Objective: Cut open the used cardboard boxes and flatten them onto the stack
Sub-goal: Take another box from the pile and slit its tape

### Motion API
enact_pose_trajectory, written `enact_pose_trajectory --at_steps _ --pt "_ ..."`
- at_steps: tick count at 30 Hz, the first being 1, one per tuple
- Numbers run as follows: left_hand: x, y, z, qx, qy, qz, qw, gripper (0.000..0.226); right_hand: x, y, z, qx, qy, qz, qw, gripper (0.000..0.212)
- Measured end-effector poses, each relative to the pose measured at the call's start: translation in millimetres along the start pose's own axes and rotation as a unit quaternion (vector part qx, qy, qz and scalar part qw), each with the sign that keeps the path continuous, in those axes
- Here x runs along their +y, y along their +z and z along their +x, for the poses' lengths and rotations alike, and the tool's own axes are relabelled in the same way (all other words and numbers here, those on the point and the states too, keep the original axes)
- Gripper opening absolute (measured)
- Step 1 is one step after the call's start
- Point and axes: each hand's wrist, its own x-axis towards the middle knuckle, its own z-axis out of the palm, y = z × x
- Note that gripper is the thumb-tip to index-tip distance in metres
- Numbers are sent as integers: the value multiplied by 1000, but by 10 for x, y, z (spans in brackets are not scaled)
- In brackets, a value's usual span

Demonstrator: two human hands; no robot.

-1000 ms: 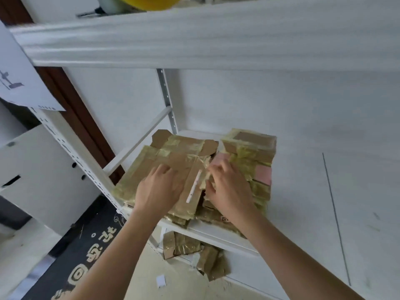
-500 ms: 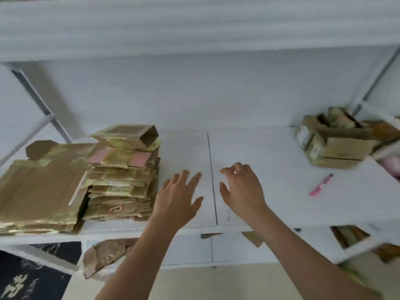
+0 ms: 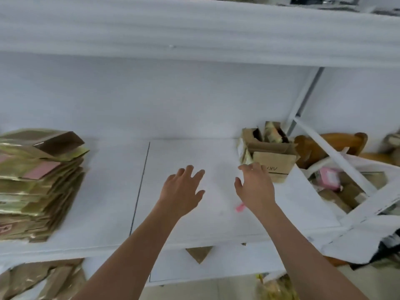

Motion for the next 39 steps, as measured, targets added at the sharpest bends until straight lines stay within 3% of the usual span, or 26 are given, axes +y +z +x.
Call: enact_pose_trajectory --at_steps 4,10,12,15,18,19,21,24,25,26,28,32,35,37,39 --pt "513 187 636 -18 -36 -16 999 57 797 52 535 -14 4 -9 1000 31" --pt "941 507 1048 -12 -78 -12 997 54 1600 322 1190 -57 6 -74 996 73" --pt "933 565 1030 -22 -97 -7 995 53 1639 413 1287 -50 8 -72 996 59" --pt "793 595 892 -53 -124 -22 991 54 1548 456 1261 -3 -54 -70 996 17" --pt "594 526 743 -48 -186 -149 970 54 1289 394 1145 41 -142 64 987 8" --pt "537 472 704 -32 -220 -222 949 54 1182 359 1106 25 -164 126 978 10" --pt "431 337 628 18 -291 -377 879 53 954 272 1031 -100 -153 265 947 24" --pt "283 97 447 62 -388 -594 702 60 627 201 886 -301 -64 494 813 29" --pt "226 19 376 56 -410 -629 658 67 529 213 831 -326 -27 553 767 23" --pt "173 -46 305 48 -420 -641 641 70 428 248 772 -339 13 593 730 20" --pt "86 -144 190 53 -421 -624 656 61 217 387 631 -342 78 609 711 15" --pt "11 -109 30 16 -393 -524 755 35 -91 812 354 -317 81 462 824 8" --pt "66 133 -9 -32 -435 -418 797 42 -39 1038 243 -367 -3 303 879 29" --pt "104 296 22 -46 -449 -338 826 50 150 1121 273 -317 -28 201 927 41" --pt "124 394 105 -55 -464 -257 846 56 460 1135 349 -229 5 148 962 47"
